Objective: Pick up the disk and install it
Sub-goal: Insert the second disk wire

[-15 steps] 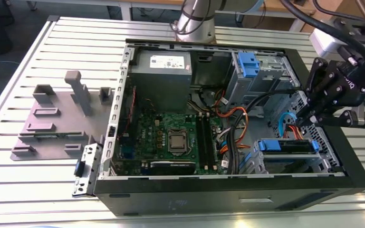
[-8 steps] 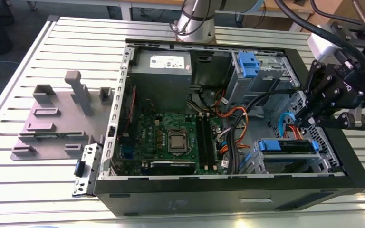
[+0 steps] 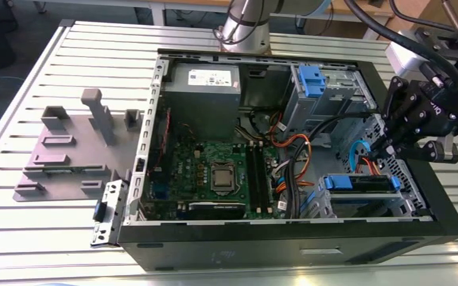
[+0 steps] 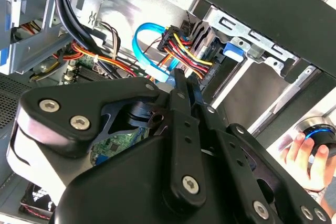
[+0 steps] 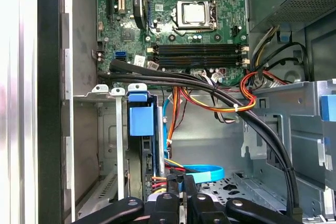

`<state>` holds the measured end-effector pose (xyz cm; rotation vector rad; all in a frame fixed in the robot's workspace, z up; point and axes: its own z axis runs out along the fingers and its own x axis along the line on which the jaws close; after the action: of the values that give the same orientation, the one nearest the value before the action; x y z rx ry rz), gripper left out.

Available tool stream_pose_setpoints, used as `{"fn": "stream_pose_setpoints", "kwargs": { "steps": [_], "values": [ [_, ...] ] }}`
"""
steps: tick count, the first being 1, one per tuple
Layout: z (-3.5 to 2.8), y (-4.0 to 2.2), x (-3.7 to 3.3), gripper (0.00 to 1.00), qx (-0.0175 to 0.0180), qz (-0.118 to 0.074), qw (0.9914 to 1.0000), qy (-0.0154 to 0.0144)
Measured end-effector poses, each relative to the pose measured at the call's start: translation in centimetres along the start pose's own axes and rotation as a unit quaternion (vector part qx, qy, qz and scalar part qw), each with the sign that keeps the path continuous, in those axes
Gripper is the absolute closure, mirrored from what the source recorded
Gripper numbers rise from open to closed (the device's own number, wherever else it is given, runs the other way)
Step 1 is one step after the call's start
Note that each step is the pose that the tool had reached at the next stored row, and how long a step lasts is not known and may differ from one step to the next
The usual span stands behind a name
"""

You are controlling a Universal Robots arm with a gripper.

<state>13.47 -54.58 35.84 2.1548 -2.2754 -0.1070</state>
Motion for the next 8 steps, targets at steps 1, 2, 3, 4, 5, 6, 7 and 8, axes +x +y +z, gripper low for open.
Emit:
{"fn": "stream_pose_setpoints", "kwargs": {
  "steps": [1, 2, 3, 4, 5, 6, 7, 8],
  "values": [
    [0.00, 0.00, 0.00, 0.84, 0.0000, 0.000, 1.00000, 0.0000],
    [0.00, 0.00, 0.00, 0.84, 0.0000, 0.000, 1.00000, 0.0000],
    [0.00, 0.00, 0.00, 0.84, 0.0000, 0.000, 1.00000, 0.0000],
    [0.00, 0.00, 0.00, 0.84, 0.0000, 0.000, 1.00000, 0.0000],
    [0.00, 0.00, 0.00, 0.84, 0.0000, 0.000, 1.00000, 0.0000],
    [0.00, 0.00, 0.00, 0.84, 0.0000, 0.000, 1.00000, 0.0000],
    [0.02, 0.00, 0.07, 0.84, 0.0000, 0.000, 1.00000, -0.0001],
    [0.01, 0.02, 0.20, 0.84, 0.0000, 0.000, 1.00000, -0.0001]
  ]
}}
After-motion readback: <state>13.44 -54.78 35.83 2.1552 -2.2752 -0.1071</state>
